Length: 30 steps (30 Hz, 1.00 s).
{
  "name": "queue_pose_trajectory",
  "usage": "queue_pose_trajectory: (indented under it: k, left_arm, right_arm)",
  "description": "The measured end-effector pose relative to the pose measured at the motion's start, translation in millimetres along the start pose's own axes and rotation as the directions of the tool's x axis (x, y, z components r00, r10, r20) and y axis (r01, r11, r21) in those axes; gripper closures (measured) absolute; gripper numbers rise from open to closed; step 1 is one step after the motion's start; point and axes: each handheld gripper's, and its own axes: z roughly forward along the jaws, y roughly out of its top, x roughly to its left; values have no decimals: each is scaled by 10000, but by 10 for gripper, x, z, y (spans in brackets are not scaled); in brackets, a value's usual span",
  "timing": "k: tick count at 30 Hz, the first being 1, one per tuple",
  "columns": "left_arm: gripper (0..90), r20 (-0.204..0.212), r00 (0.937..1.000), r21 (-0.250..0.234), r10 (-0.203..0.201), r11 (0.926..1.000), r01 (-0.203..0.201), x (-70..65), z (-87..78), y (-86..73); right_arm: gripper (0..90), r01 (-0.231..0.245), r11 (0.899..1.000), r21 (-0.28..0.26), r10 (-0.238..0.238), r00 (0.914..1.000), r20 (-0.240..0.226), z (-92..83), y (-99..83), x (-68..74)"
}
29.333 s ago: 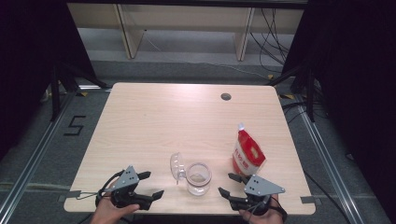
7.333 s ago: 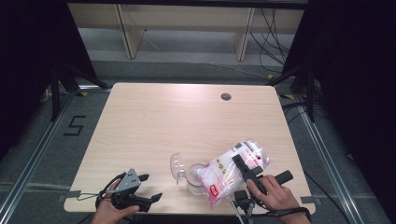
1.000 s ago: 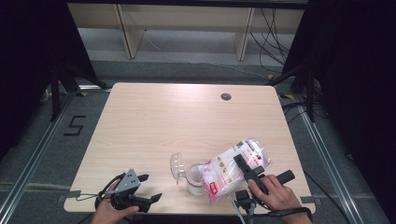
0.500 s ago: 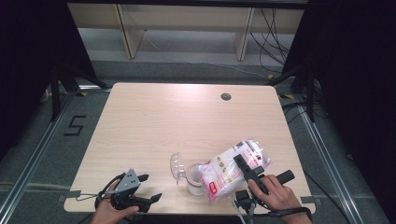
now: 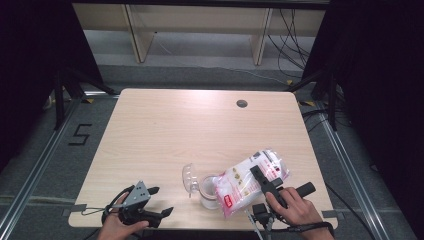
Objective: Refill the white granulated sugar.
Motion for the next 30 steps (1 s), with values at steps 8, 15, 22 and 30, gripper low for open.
queue_pose_trajectory:
  k: [8, 15, 22, 30]
  left_arm:
    - [174, -20, 9999, 67, 98, 9999, -98, 6, -3, -2]
    - [174, -22, 10000, 54, 95, 9999, -95, 7, -3, -2]
    - [174, -40, 9999, 141, -151, 9998, 152, -5, -7, -2]
    - [174, -8, 9997, -12, -231, 9997, 231, -11, 2, -5]
  right_arm:
    - [597, -153, 9999, 36, 153, 9999, -26, -2, -5, 9]
    - [598, 5, 10000, 42, -6, 10000, 34, -9, -3, -6]
    - [599, -52, 10000, 43, 52, 10000, 37, -9, -4, -2]
    - [601, -24, 10000, 53, 24, 10000, 17, -11, -2, -6]
